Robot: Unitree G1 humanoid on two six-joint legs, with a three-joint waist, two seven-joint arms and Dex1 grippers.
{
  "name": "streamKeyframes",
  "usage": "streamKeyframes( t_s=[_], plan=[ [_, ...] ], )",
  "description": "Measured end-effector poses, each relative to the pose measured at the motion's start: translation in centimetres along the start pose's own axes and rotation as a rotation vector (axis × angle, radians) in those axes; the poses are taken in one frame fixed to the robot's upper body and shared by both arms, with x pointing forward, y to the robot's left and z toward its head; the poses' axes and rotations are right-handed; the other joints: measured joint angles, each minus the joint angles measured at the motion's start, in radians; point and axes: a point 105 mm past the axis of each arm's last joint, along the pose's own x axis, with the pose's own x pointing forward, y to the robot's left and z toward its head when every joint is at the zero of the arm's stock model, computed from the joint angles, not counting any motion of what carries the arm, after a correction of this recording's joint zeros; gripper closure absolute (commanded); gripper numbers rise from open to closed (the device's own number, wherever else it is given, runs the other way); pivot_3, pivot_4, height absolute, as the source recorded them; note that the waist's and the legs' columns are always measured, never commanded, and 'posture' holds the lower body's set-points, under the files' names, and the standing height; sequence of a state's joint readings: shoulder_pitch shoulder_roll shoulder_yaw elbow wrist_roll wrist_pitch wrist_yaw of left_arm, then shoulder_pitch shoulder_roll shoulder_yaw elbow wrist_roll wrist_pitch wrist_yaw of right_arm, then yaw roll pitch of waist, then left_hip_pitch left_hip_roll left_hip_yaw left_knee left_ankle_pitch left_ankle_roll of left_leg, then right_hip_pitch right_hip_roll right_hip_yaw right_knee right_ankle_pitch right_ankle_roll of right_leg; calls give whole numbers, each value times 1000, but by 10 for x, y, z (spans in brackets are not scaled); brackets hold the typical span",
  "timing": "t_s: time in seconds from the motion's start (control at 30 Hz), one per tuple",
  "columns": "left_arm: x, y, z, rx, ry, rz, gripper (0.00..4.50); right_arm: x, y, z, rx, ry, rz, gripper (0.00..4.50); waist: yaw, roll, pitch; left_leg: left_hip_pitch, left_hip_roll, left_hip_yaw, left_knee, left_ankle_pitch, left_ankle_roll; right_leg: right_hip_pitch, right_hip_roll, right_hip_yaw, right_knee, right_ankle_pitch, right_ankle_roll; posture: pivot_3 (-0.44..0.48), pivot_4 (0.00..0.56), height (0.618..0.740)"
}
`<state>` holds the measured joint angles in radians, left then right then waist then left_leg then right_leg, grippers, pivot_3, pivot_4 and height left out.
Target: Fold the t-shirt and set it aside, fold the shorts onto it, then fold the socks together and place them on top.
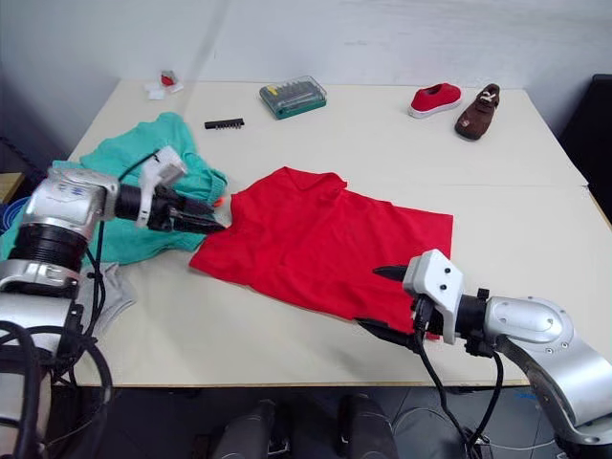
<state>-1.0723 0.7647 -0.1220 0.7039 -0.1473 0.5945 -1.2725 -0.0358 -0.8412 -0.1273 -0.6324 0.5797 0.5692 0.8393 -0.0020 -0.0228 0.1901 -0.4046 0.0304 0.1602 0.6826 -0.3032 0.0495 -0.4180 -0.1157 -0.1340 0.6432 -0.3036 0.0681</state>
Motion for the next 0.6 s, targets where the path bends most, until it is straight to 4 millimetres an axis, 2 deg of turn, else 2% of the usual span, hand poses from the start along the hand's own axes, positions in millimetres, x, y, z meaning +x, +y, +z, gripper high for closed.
streamKeyframes(
  t_s=[0.07,0.13,0.2,0.3,0.4,0.5,0.53,0.6],
  plan=[
    [-10,-11,17,12,-106,-45,763,1,-4,2,1,-18,-20,180,0,0,0,0,0,0,0,0,0,0,0,0,1,0,0,0,150,740],
    [-17,-25,23,33,-158,-104,1161,2,-5,3,0,-24,-30,557,0,0,0,0,0,0,0,0,0,1,0,0,1,0,0,0,150,740],
    [-11,-46,12,66,-143,-195,1638,2,-5,0,4,-13,-31,1205,-1,1,-1,2,0,0,0,0,0,2,0,0,2,0,0,0,150,740],
    [15,-69,-19,123,-39,-297,2571,9,0,-7,-15,17,-10,2233,3,1,0,2,-1,0,0,1,0,2,1,0,1,0,0,0,150,740],
    [37,-73,-39,225,63,-302,3476,19,0,-24,-60,81,3,3229,2,1,0,2,-1,0,0,1,0,2,1,1,1,0,0,0,150,740],
    [53,-70,-47,289,96,-281,4389,26,-2,-40,-68,126,-6,4239,2,1,0,2,-1,0,0,1,0,2,1,1,1,0,0,0,150,740],
    [56,-67,-48,290,96,-271,4500,28,-4,-42,-70,124,-13,4467,2,1,0,2,-1,0,0,1,0,2,1,1,1,0,0,0,150,740],
    [59,-63,-48,293,91,-259,4500,32,-5,-43,-78,120,-16,4467,0,1,0,2,0,0,0,1,0,1,1,0,1,0,0,0,150,740]
  ],
)
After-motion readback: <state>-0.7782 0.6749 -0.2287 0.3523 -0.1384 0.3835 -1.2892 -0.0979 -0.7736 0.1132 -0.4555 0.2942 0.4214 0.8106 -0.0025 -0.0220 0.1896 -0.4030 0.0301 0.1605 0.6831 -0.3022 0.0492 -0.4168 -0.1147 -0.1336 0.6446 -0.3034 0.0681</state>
